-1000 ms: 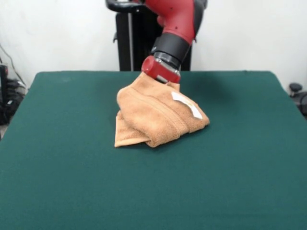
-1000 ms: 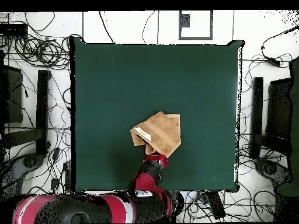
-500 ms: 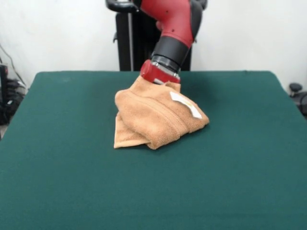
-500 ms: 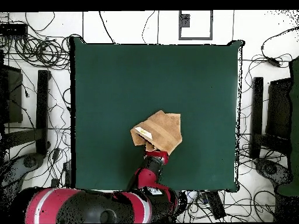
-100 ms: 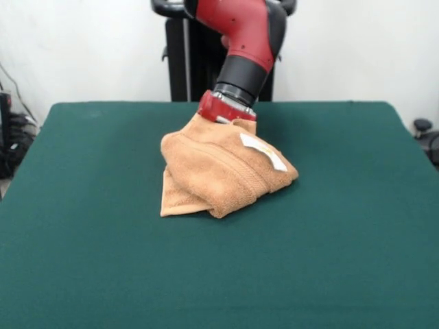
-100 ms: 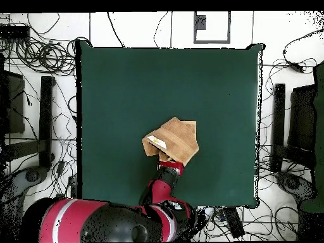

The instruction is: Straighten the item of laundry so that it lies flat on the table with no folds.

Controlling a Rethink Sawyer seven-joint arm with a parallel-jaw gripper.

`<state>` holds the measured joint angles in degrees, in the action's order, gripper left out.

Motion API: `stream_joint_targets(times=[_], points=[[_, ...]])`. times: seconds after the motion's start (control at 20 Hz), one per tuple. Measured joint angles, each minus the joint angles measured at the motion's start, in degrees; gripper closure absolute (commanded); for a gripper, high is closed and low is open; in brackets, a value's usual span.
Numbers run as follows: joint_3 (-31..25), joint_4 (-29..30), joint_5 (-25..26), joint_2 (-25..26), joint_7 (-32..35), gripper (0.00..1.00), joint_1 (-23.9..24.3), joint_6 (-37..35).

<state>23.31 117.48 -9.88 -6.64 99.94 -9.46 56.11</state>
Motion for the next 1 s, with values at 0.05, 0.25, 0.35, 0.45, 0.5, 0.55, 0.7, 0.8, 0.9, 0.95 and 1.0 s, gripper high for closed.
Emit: stream_joint_targets(times=[0.05, 0.25, 0.35, 0.45, 0.5, 0.55, 0.7, 0.8, 0.9, 0.95, 1.0], points=[[-0.2, 0.0, 0.0, -0.1, 0.0, 0.0, 0.2, 0.0], [-0.6, -0.1, 0.1, -0.3, 0.0, 0.0, 0.6, 0.0], [-0.7, -0.1, 0.2, -0.3, 0.0, 0.0, 0.8, 0.0], [-0.8, -0.1, 0.6, -0.4, 0.0, 0.0, 1.1, 0.0], [-0.8, -0.1, 0.9, -0.5, 0.0, 0.0, 1.3, 0.0], [-1.0, -0.2, 1.7, -0.7, 0.0, 0.0, 1.8, 0.0], [-1.7, -0.4, 3.9, -1.6, 0.0, 0.0, 3.2, -0.5], [-3.0, -0.6, 6.1, -3.4, 0.0, 0.0, 5.2, -3.2], [-4.0, -0.6, 7.2, -5.4, 0.0, 0.0, 6.8, -7.4], [-4.4, -0.6, 7.3, -6.1, 0.0, 0.0, 7.1, -8.8], [-5.2, -0.6, 7.3, -7.6, 0.0, 0.0, 7.9, -12.4]])
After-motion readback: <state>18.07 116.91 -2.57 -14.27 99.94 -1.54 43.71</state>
